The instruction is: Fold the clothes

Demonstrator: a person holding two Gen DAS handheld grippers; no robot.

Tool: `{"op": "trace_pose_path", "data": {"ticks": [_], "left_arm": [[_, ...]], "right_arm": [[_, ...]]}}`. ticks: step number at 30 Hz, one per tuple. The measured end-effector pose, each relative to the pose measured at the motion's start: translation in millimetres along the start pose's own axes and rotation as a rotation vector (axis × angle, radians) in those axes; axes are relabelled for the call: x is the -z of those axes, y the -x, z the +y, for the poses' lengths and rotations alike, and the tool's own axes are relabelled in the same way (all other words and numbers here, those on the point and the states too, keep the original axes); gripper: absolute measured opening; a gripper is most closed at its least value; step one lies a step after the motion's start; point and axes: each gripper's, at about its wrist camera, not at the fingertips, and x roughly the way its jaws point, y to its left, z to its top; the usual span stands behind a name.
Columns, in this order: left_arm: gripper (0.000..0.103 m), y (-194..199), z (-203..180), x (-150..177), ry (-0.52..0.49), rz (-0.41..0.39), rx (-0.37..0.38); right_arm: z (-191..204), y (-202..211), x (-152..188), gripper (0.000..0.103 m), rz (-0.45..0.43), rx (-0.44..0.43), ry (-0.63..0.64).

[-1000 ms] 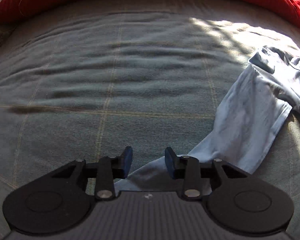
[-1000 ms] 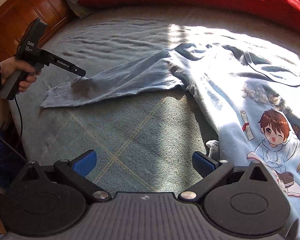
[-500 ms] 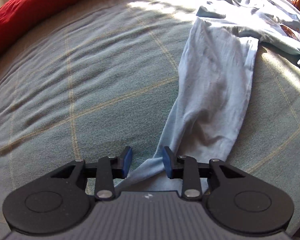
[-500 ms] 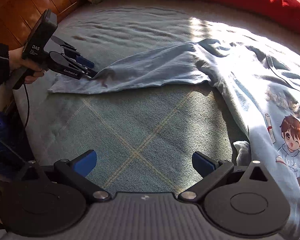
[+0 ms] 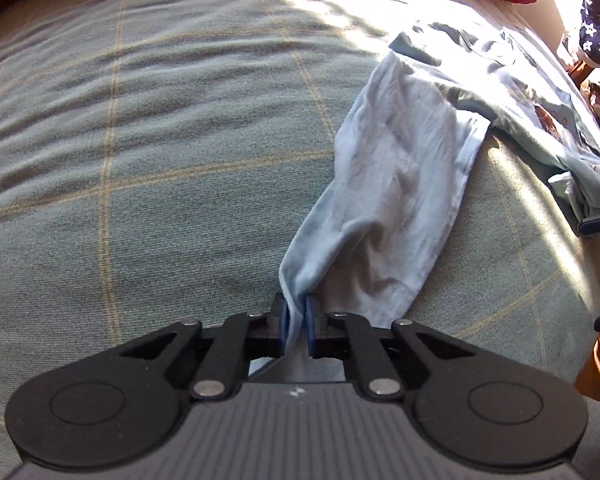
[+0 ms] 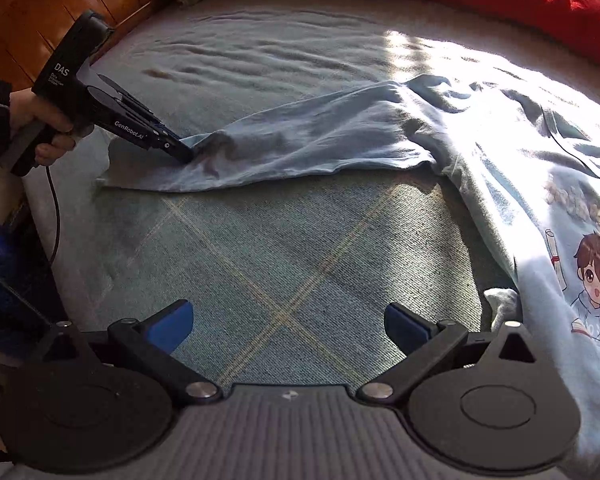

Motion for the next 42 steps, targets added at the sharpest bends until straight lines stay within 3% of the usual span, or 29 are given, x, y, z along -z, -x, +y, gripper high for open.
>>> {"op": "trace_pose_path", "data": {"ticks": [4,8,15,18,20,23,25,27,32,35,38,39,40,42], "left_arm": [[0.013,4,12,2,0.085,-0.041,0.080],[0.004,8,22,2,0.141,-0.087,0.110],[0.001,31,37,-12,0.185,-0.215,-0.018],[0.007,31,52,-18,0.240,-0.171,-0.026],[0.008,37,57,-13,0.261,-0.182,-0.072],[0.022,51,66,3,0.319,-0.240,-0.136],[0.038,62,76,22,0.413,-0.286,-0.191],[0.045,70,82,45,0.505,-0.316,-0.264],[0.049,68,77,97,0.717,-0.326,-0.362],[0.051,55,70,117,0.860,-0.297,-0.355],[0.048,45,62,123,0.930,-0.295,-0.334],[0.040,43,60,119,0.919,-0.290,-0.328],[0.015,43,59,115,0.903,-0.281,-0.319],[0.007,45,58,108,0.884,-0.267,-0.313]], "right_arm": [[1,-3,-1,0.103,0.005,-0.007,-0.001],[4,-6,-2,0.103,0.009,-0.010,0.003],[7,-9,-3,0.103,0.015,-0.009,0.009],[8,-10,-4,0.103,0.014,-0.002,0.013],[8,-9,-5,0.103,0.011,-0.003,0.013],[9,-9,-5,0.103,0.008,-0.004,0.015],[9,-9,-5,0.103,0.007,-0.005,0.017],[10,-9,-6,0.103,0.005,-0.007,0.018],[12,-11,-6,0.103,0.007,-0.010,0.019],[14,-13,-8,0.103,0.008,-0.009,0.027],[17,-14,-9,0.103,0.012,-0.011,0.042],[19,-14,-9,0.103,0.012,-0.010,0.048],[20,-13,-10,0.103,0.011,-0.008,0.055],[21,-13,-10,0.103,0.010,-0.006,0.062]]}}
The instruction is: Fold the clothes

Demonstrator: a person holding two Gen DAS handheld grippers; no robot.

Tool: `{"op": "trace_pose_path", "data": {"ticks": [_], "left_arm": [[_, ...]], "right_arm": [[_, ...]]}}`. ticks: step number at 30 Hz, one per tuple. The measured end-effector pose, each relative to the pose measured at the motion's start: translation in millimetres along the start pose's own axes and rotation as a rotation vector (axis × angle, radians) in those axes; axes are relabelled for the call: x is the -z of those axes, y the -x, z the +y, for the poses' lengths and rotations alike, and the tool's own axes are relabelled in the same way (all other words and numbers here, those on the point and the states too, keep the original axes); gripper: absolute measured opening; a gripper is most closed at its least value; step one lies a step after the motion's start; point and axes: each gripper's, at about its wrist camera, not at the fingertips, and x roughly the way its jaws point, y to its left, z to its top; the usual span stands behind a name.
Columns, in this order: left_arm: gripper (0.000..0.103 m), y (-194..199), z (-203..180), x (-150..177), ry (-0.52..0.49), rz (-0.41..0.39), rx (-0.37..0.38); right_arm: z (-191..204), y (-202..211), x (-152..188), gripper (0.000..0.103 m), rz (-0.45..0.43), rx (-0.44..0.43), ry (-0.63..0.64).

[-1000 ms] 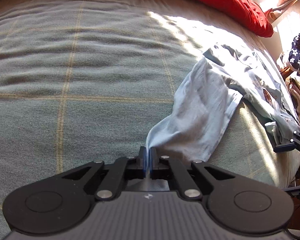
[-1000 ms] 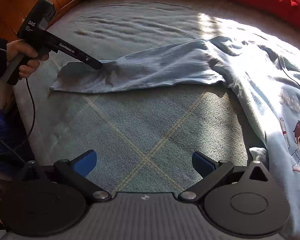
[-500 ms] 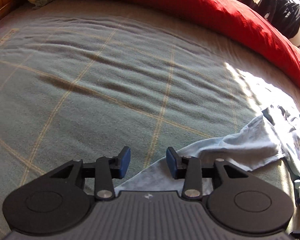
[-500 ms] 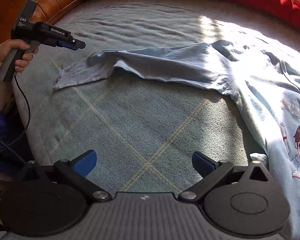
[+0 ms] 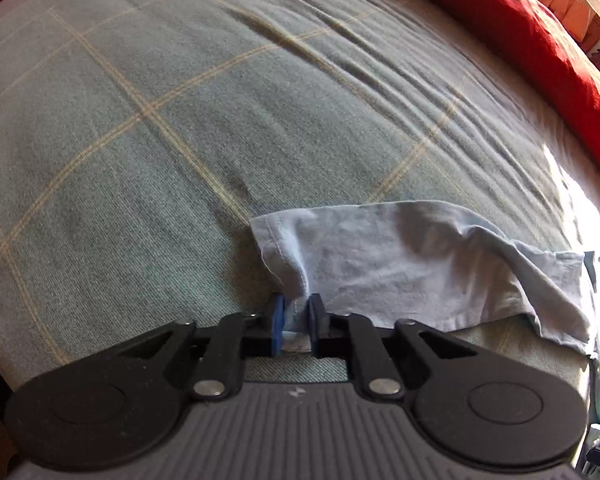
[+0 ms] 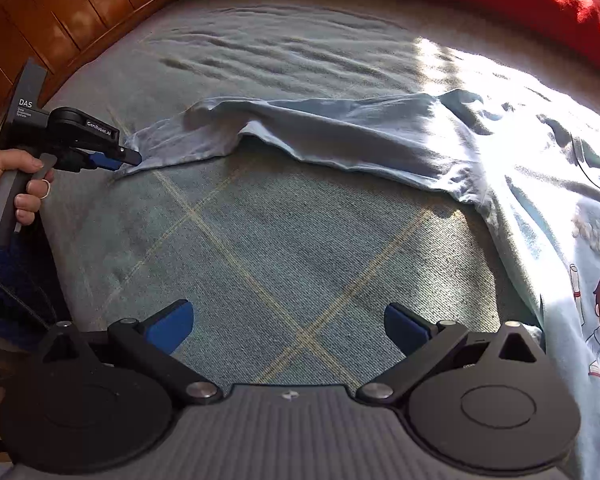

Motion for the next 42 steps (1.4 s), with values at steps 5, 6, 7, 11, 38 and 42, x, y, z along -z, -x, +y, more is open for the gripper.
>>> {"op": "trace_pose_path", "data": {"ticks": [5,6,7,11,38,42], "left_arm": [[0.006,20,8,-14,-0.022,-0.020,-0.019],[0.008,24,9,-15,-0.047,-0.014,-0.024],[0.017,26,8,-17,-0.067,-0.006,-0.040],[0.012,43,7,-20,-0.108,-0.031,-0.129],[0.043,-7,-94,-34,-0.658,0.032,0.285],[0.044,-4,-90,-35,-0.662,0.055,0.320]], "right_arm": [[2,2,-1,0.103,-0.001,-0.006,0.011],[2,2,-1,0.103,-0.001,-0.005,0.015],[2,2,-2,0.103,-0.002,-0.005,0.019],[-1,1,-9,0.103,-0.006,0.000,0.037],[53,-122,-80,0.003,0.085,0.283,1.065],[48,-111,-96,0.004,0.171,0.171,0.969]]}}
